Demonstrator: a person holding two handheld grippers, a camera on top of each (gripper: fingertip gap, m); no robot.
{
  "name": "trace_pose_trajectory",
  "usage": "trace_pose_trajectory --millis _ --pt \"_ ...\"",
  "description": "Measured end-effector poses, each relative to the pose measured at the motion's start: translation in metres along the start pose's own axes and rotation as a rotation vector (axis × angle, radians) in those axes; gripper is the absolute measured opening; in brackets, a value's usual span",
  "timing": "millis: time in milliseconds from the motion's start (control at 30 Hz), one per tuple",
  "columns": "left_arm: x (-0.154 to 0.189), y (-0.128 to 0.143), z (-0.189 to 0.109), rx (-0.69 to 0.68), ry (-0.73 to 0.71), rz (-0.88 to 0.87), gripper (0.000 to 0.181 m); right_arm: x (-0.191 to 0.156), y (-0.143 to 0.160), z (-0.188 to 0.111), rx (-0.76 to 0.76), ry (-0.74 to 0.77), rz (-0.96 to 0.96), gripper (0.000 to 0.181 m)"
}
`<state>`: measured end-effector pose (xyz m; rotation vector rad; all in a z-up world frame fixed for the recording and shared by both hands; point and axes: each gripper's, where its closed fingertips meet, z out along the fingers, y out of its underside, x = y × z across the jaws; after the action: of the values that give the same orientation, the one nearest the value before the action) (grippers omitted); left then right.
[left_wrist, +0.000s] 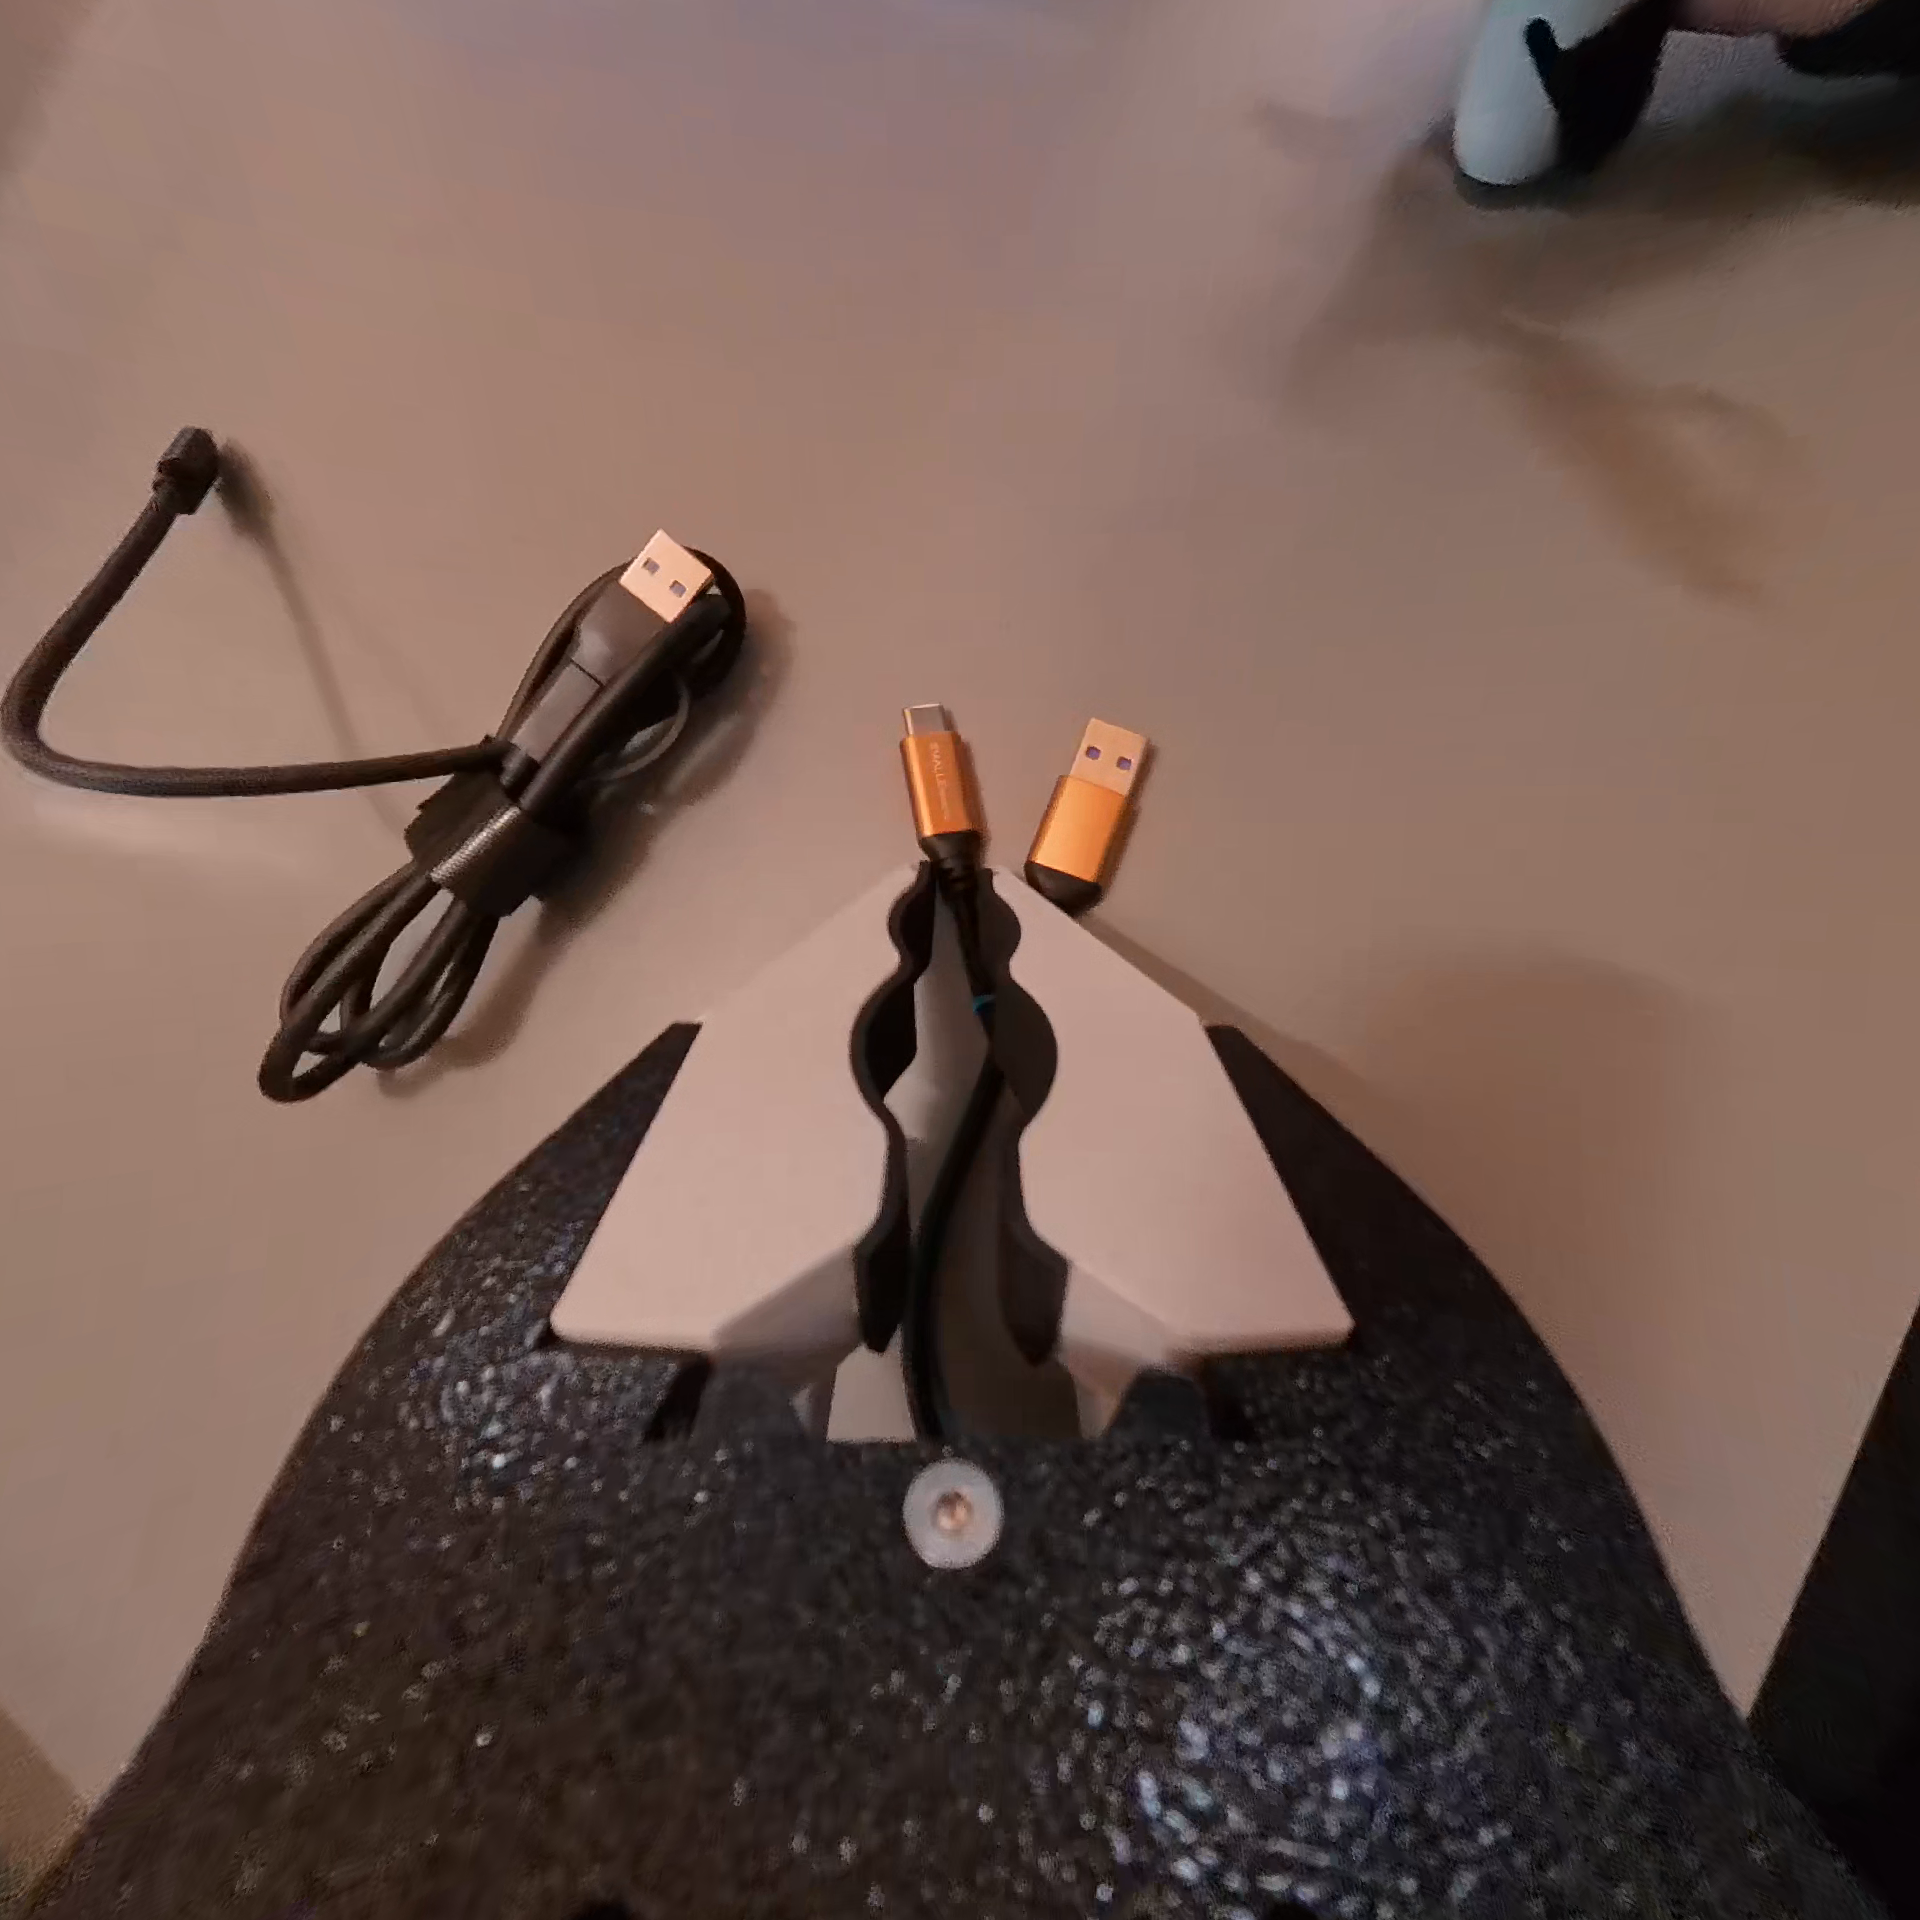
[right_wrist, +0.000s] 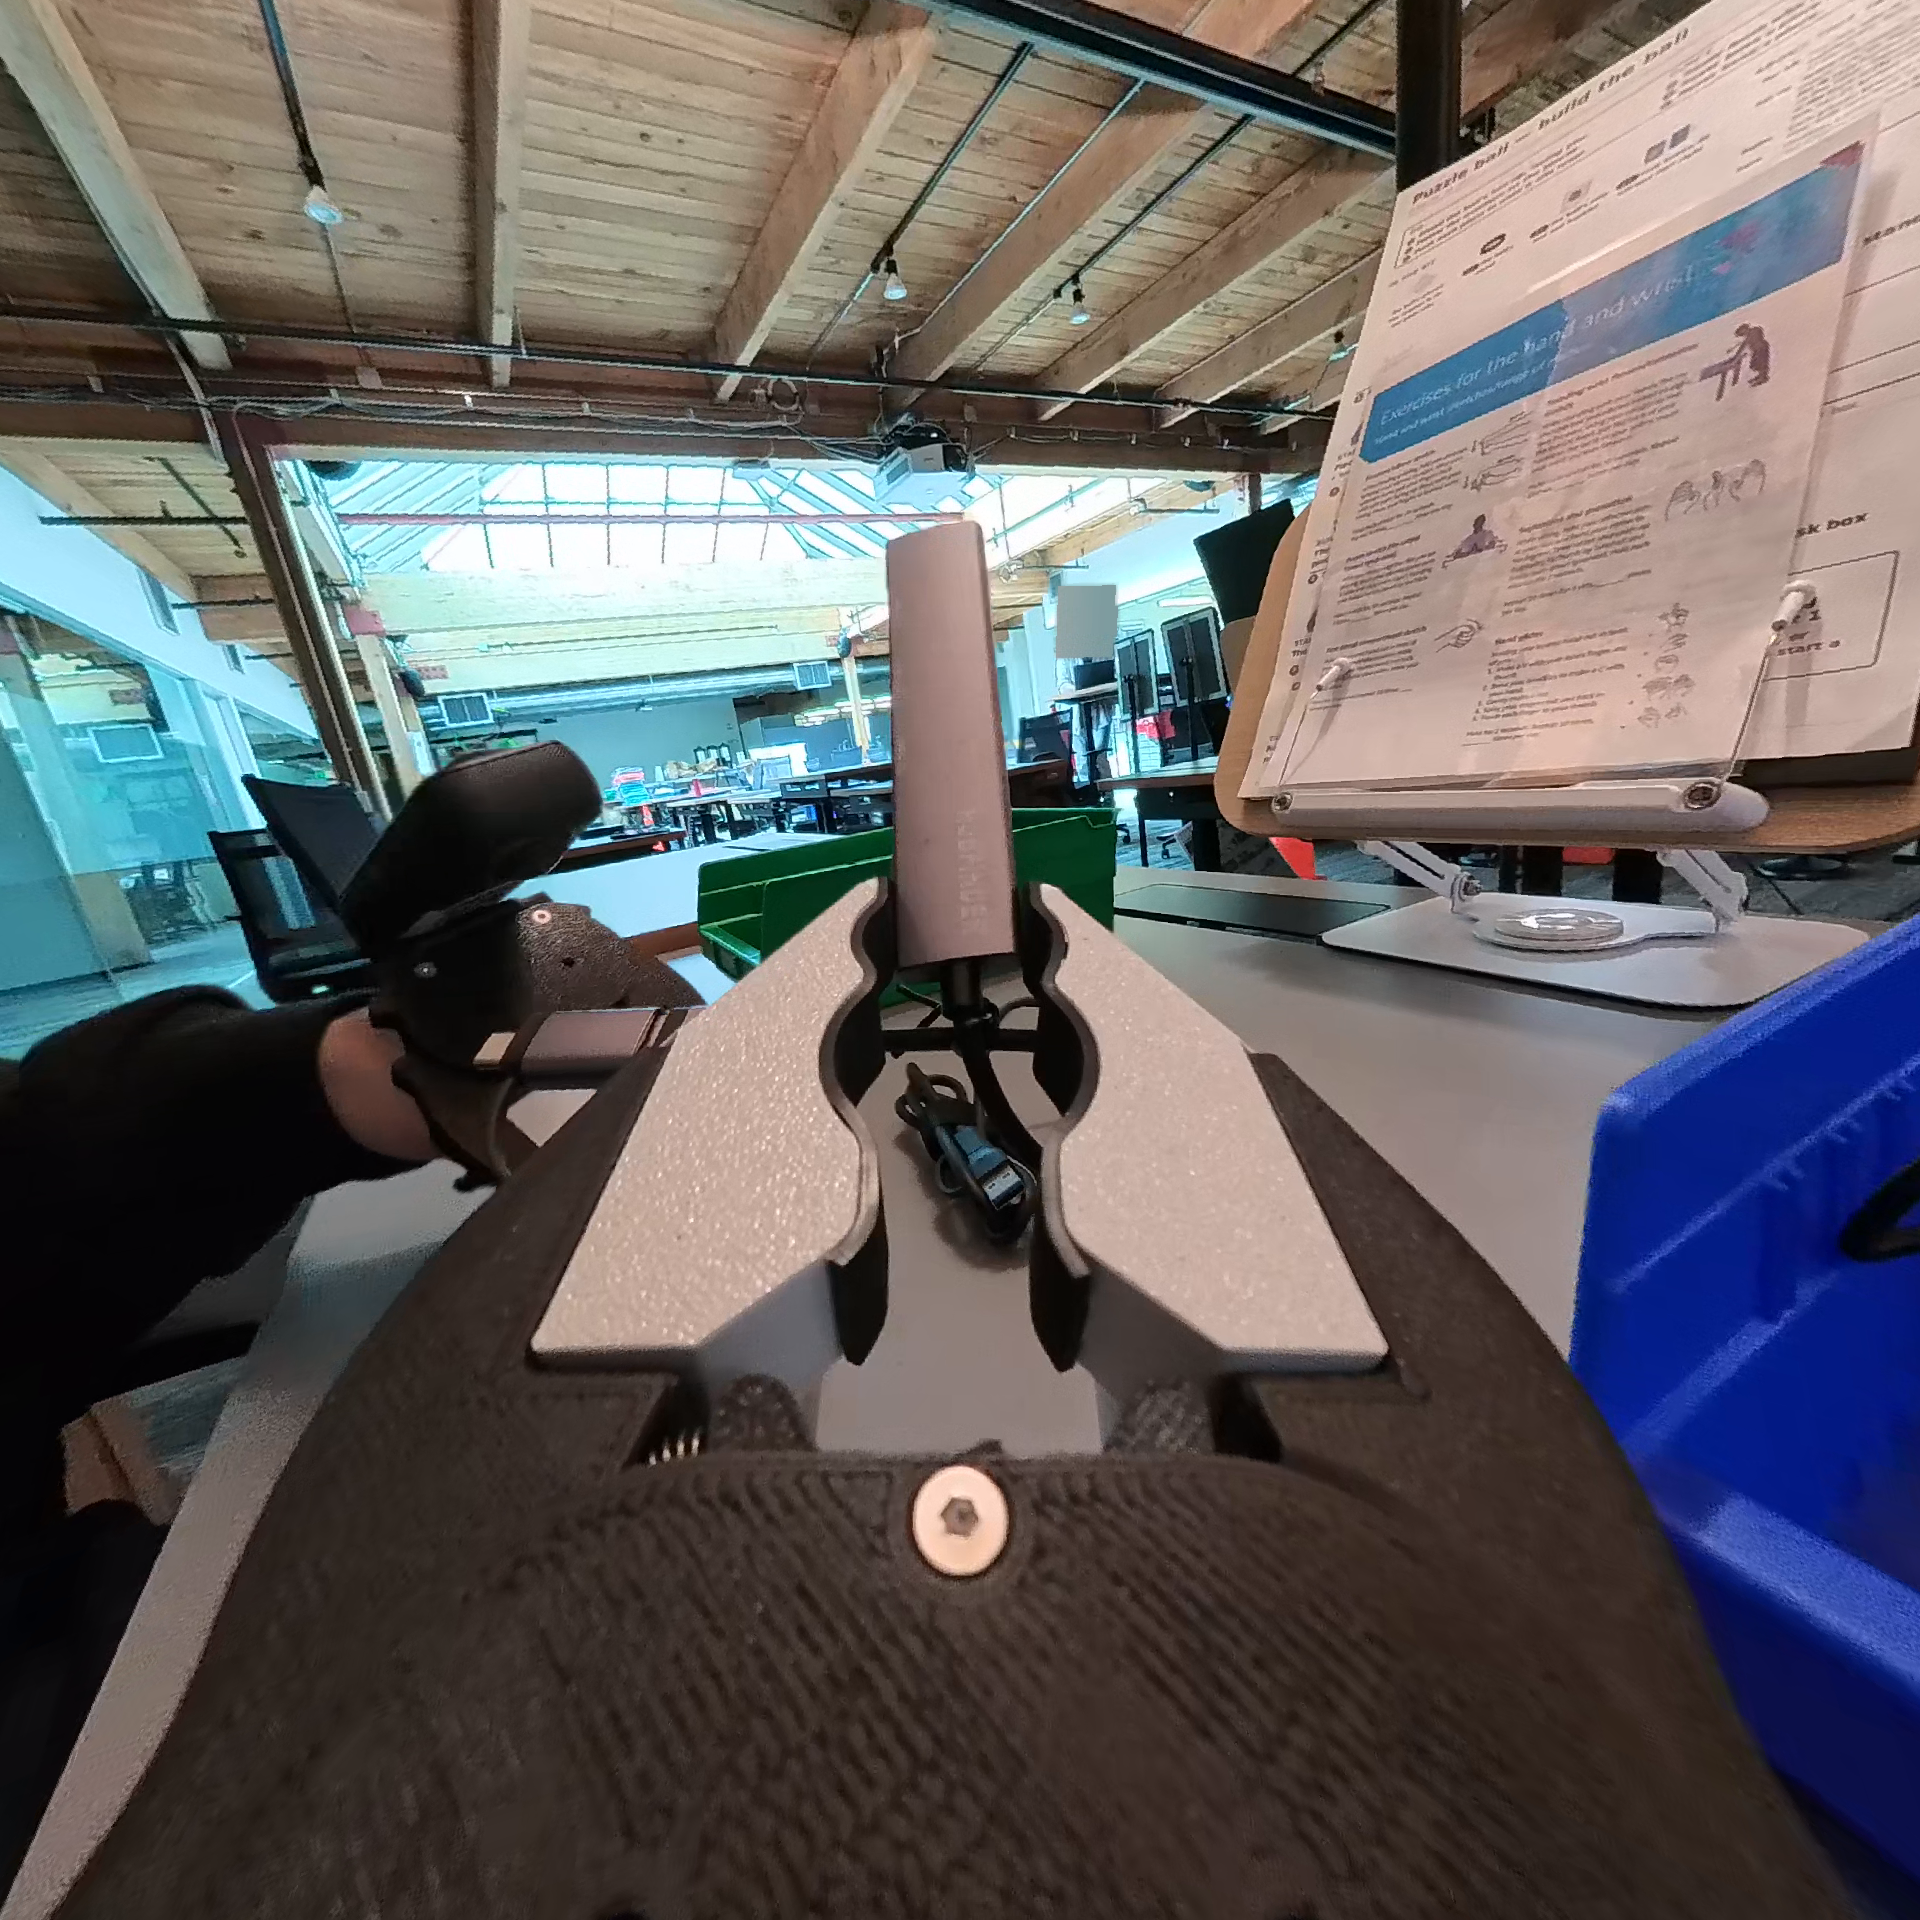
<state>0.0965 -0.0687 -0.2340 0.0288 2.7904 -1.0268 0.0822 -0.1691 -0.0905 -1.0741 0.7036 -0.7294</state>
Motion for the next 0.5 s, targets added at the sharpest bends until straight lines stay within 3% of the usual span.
trace_pose_trajectory --millis 33,167,300,500 --pt "-0.001 0.001 -0.001 0.005 0.022 0.007 0.005 0.0 0.0 0.0 -0.001 0.006 -0.009 0.022" --pt "-0.008 0.0 0.002 0.049 0.029 -0.016 0.005 0.004 0.009 0.004 -0.075 0.069 -0.05 0.023" --pt "-0.01 -0.001 0.003 0.107 -0.016 0.013 0.006 0.019 0.032 0.006 -0.306 0.201 -0.098 0.023" --pt "-0.014 -0.003 0.004 0.103 -0.062 -0.005 0.005 0.014 0.044 0.0 -0.545 0.22 -0.019 0.023"
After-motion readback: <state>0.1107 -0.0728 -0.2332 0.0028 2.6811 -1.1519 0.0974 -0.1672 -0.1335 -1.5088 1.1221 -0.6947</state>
